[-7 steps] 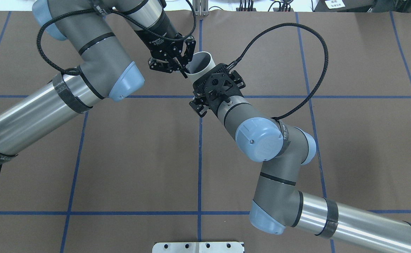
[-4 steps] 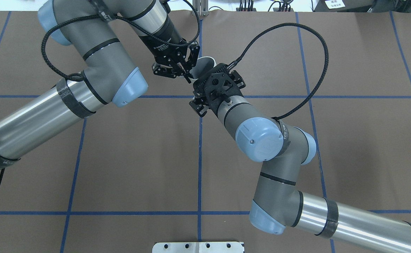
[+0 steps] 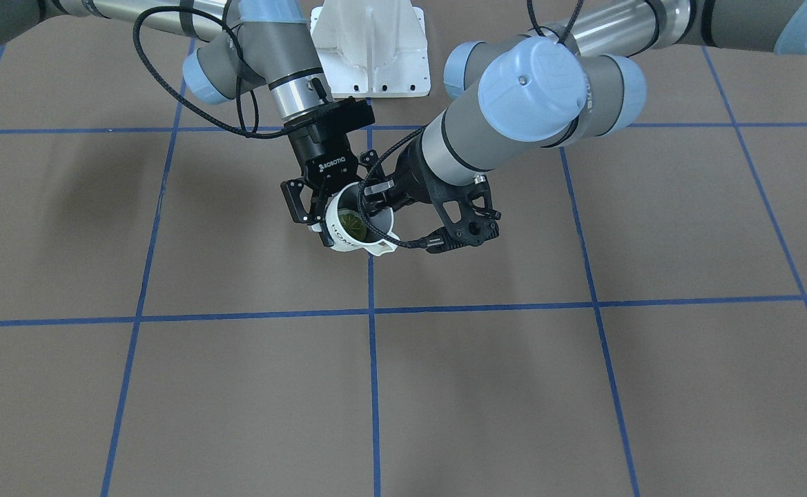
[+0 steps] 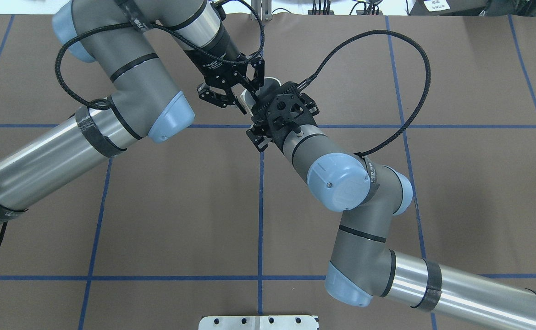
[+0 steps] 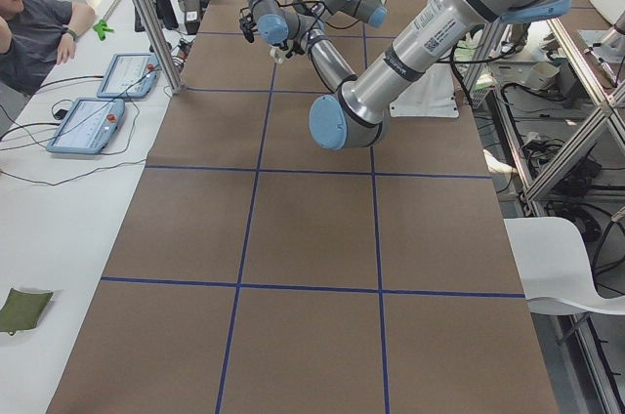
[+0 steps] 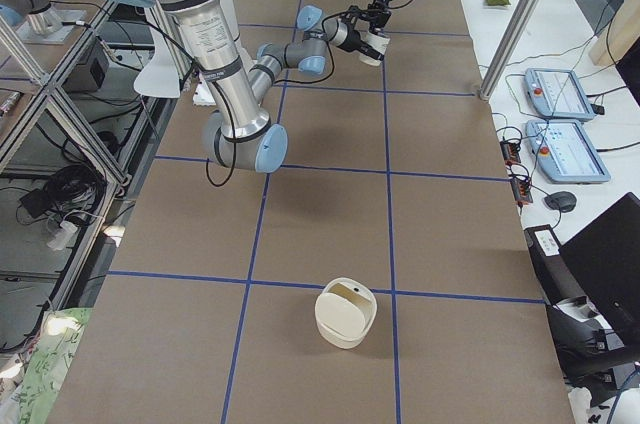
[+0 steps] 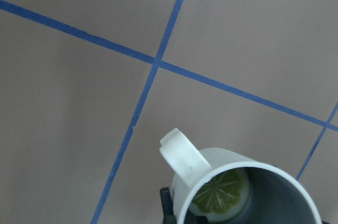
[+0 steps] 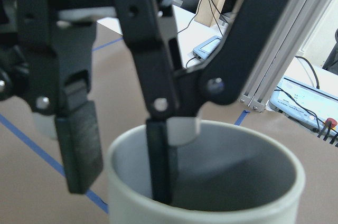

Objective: Left arm hands cup to right arm to dump lemon

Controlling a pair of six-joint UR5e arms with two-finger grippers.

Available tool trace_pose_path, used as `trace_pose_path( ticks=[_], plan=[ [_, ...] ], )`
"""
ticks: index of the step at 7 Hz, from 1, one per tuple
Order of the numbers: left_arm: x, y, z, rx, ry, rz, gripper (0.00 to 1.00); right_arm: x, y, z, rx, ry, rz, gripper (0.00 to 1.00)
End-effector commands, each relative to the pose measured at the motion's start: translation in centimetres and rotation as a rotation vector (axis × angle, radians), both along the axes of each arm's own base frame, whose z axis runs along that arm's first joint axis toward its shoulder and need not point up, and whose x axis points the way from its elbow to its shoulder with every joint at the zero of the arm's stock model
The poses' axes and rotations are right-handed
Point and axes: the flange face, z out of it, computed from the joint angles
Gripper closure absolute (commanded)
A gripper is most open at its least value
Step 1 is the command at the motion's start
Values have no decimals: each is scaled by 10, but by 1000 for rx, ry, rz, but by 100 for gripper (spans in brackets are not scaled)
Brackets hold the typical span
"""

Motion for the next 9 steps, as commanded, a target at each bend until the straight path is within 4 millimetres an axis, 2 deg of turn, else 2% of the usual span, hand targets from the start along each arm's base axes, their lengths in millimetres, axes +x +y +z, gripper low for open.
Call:
trace_pose_path(
  ticks=[1, 2, 3, 4, 6, 7, 8, 9],
  plan=[
    [-5, 5, -3, 11, 10, 0, 0, 0, 0, -1, -6, -12, 1, 100],
    [-9, 4, -5, 14, 13, -4, 0, 1, 0, -2, -6, -13, 2, 100],
    [-22, -4, -3, 17, 12, -30, 0, 6, -4, 0, -6, -13, 10, 100],
    [-38, -19, 0, 26, 6, -62, 0, 17, -16, 22, -20, 16, 36, 100],
    [-55, -36, 31, 58, -23, -77, 0, 73, -45, 87, -64, 97, 120, 100],
    [-60, -40, 35, 63, -27, -84, 0, 101, -50, 141, -135, 121, 165, 100],
    [-63, -44, 37, 65, -36, -99, 0, 143, -53, 169, -189, 57, 225, 100],
    [-67, -51, 42, 75, -44, -103, 0, 180, -47, 204, -197, 6, 202, 99]
  ],
)
